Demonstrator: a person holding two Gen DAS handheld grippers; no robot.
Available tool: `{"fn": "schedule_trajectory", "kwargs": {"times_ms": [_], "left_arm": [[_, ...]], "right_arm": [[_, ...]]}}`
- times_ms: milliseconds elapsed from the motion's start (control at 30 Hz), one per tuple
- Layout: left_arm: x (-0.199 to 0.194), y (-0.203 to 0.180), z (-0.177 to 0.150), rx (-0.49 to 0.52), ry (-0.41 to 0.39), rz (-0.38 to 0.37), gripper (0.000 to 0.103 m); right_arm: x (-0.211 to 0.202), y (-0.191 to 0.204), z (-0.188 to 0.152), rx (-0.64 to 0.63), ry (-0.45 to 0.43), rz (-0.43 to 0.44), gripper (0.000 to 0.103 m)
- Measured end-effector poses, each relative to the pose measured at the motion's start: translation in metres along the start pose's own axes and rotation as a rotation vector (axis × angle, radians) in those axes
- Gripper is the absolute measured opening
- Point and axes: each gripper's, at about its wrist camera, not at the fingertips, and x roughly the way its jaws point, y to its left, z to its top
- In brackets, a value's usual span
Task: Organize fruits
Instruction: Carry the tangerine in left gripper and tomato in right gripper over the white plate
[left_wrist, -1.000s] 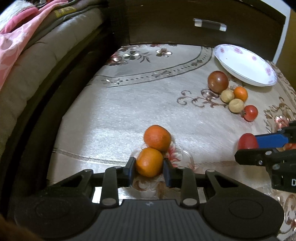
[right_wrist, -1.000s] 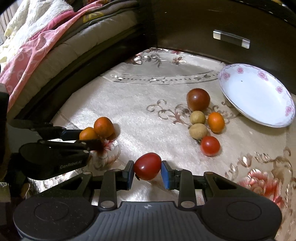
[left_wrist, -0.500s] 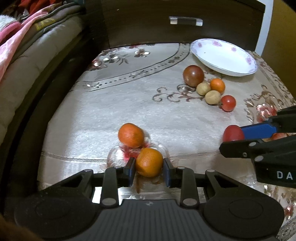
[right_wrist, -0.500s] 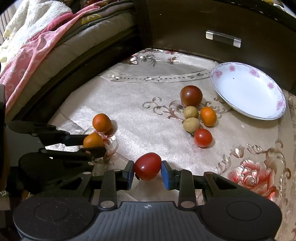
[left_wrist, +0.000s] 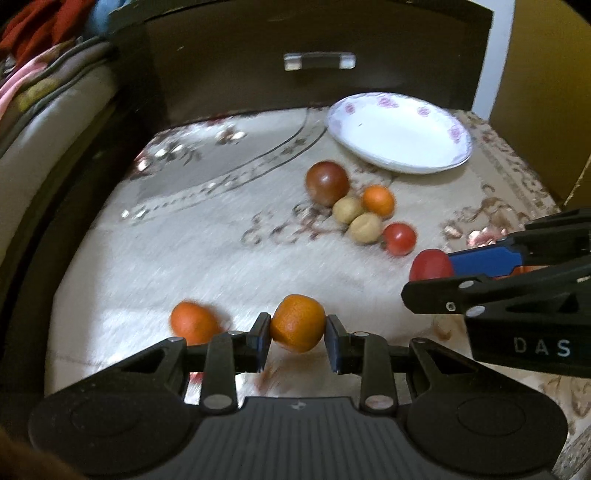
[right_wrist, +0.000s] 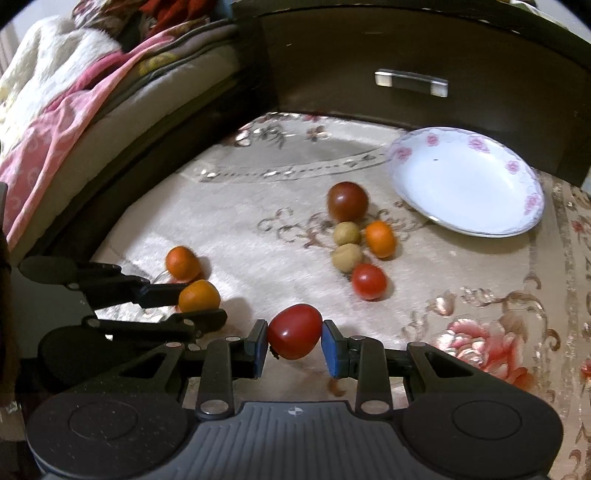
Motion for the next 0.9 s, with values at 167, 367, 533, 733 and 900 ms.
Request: {"fn": "schedule_trajectory", "kwargs": {"times_ms": [167,367,533,733,900], "left_arm": [[0.005,-0.012,0.025,0.020,-0.028,-0.027,0.039],[0.014,-0.025,0.066,0.054,-0.064,-0.044,0.039],[0.032,-0.037,0.095,0.076,-0.079,-0.048,0.039],[0.058,-0.047,0.121,0.094,-0.076,-0.040,0.039],[0.073,-0.052,0.132,0.105,-0.069,-0.035,0.039]], "right_arm": [[-0.006,-0.017,0.010,0.018,-0.025,-0.028,0.025],[-0.011,-0.043,0.027,0.046,-0.064,-0.068,0.025],[-0.007,-0.068,0.037,0.087,-0.089,-0.098,0.025],[0.007,-0.095,0.053,0.120,-0.105,-0.128,0.025],[0.018,-0.110,0.060,0.127,-0.111,-0.147,0.025]]}}
